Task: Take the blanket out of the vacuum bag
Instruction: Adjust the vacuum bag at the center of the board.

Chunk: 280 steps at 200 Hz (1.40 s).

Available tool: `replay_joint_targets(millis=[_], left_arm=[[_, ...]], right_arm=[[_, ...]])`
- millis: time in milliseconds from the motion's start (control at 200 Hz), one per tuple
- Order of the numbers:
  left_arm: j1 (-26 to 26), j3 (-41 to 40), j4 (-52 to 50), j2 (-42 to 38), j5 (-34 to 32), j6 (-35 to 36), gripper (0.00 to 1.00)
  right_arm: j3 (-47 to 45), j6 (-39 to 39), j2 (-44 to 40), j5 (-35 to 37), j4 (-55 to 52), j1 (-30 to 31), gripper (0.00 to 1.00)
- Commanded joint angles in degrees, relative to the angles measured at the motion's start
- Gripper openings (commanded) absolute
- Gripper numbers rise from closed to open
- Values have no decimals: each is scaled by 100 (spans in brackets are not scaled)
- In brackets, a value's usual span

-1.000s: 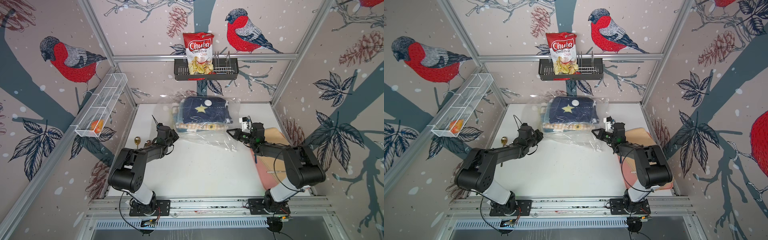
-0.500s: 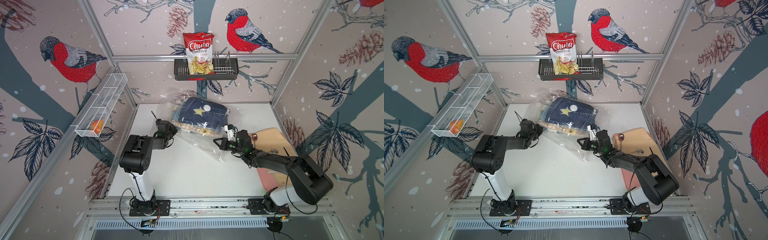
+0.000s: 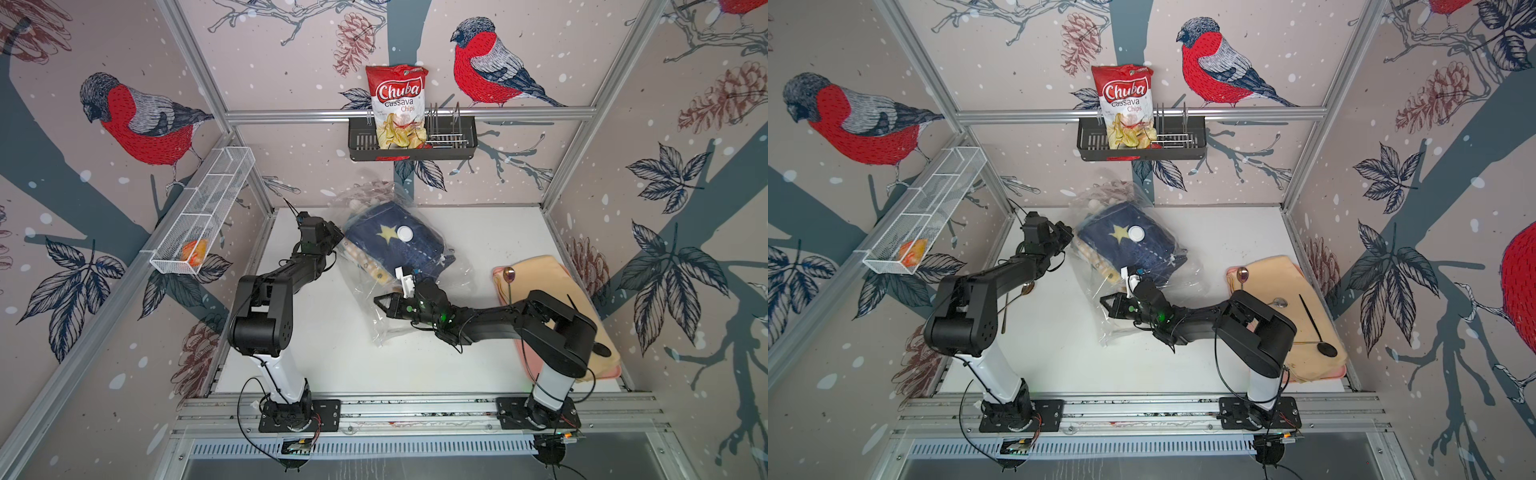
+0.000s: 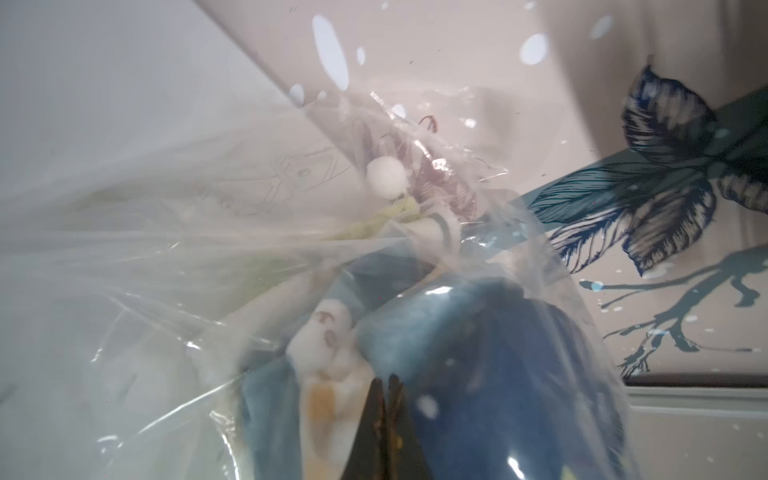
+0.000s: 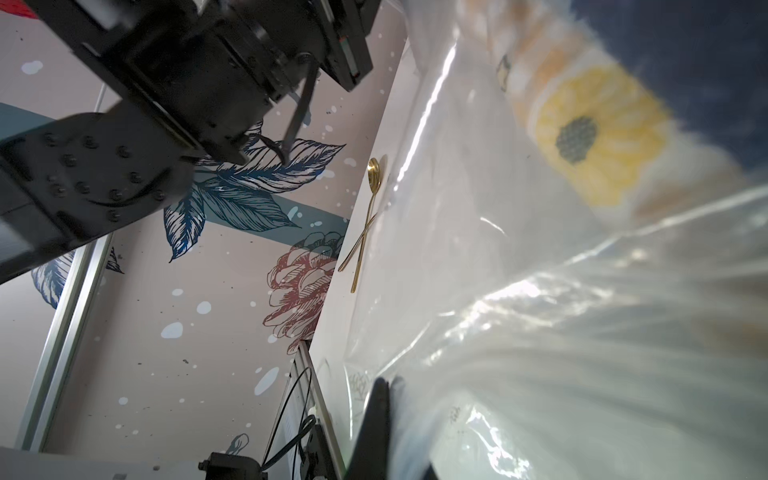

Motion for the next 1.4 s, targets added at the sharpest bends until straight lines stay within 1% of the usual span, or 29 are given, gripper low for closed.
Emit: replay_joint_targets(millis=[0, 50, 85, 110, 145, 165, 225, 310, 325, 435, 485, 510, 535, 570, 615, 700, 800, 860, 900, 930, 975, 1036, 1081, 1126, 1201, 1246, 1286, 1336, 1396], left_arm=[[-52, -273, -303, -631, -149, 193, 0], [-119, -449, -478, -1014, -161, 234, 0], [-189, -564, -563, -1264, -135, 266, 0], [-247, -638, -604, -1461, -99, 328, 0], [-347, -707, -767, -1714, -111, 421, 0], [-400, -733, -873, -1829, -137, 466, 0], [-578, -846, -1123, -2209, -109, 600, 0], [-665, -1045, -1426, -2670, 139, 749, 0], [-677, -1081, -1488, -2752, 147, 768, 2], [-715, -1436, -1706, -3377, 342, 833, 33], [-730, -1524, -1859, -3620, 447, 903, 54], [-741, -1540, -1964, -3721, 482, 937, 61], [-769, -1540, -2102, -3790, 473, 981, 71], [-836, -1494, -2335, -3899, 365, 1107, 79], [-999, -1348, -2754, -3974, 45, 1347, 83], [-1493, -985, -3532, -3991, -752, 1759, 85], [-2225, -650, -4083, -3923, -1740, 2188, 85], [-2583, -535, -4263, -3902, -2083, 2380, 85], [-2770, -496, -4332, -3902, -2251, 2485, 81], [-2924, -489, -4340, -3923, -2311, 2607, 78], [-3147, -494, -4314, -3994, -2449, 2769, 73], [-3497, -565, -4145, -4214, -2729, 2822, 72], [-3587, -795, -3743, -4513, -2478, 2826, 72], [-3589, -1177, -3117, -4898, -1957, 2715, 74], [-3589, -1993, -1770, -5582, -1125, 2431, 78], [-3581, -2414, -1062, -5923, -777, 2208, 83], [-3588, -2707, -556, -6150, -555, 2069, 85], [-3585, -2839, -374, -6278, -490, 2026, 85], [-3581, -2756, -583, -6231, -499, 2076, 86]], right_arm=[[373, 190, 259, -75, 366, 96, 1], [547, 214, 365, -177, 323, 139, 6], [616, 236, 415, -236, 325, 177, 12], [631, 234, 427, -272, 329, 208, 19], [620, 222, 417, -297, 298, 230, 35], [590, 210, 383, -303, 261, 229, 41], [414, 124, 193, -219, 49, 231, 48], [33, -79, -264, -14, -441, 180, 58], [-39, -117, -353, 3, -522, 177, 59], [-607, -364, -1108, 97, -1060, 187, 65], [-830, -456, -1473, 196, -1349, 244, 67], [-925, -497, -1647, 281, -1499, 277, 68], [-1007, -555, -1842, 357, -1673, 307, 68], [-1097, -630, -2113, 481, -1926, 327, 69], [-1206, -707, -2504, 686, -2347, 335, 69], [-1402, -869, -3321, 1143, -2996, 329, 71], [-1386, -1182, -4238, 1786, -3880, 249, 74], [-1323, -1401, -4717, 2095, -4317, 47, 78], [-1280, -1500, -5007, 2201, -4554, -222, 80], [-1250, -1580, -5224, 2166, -4678, -540, 81], [-1256, -1683, -5502, 2014, -4763, -1086, 85], [-1306, -1677, -5760, 1546, -4712, -1912, 87], [-1380, -1649, -5838, 1025, -4525, -2488, 87], [-1449, -1613, -5811, 566, -4314, -2911, 87], [-1400, -1703, -5529, 157, -4146, -3279, 87], [-1305, -1781, -5304, 43, -4109, -3442, 87], [-1241, -1858, -5125, -86, -4005, -3570, 87], [-1161, -1892, -4904, -225, -3892, -3783, 87], [-1108, -1893, -4630, -513, -3681, -4104, 88]])
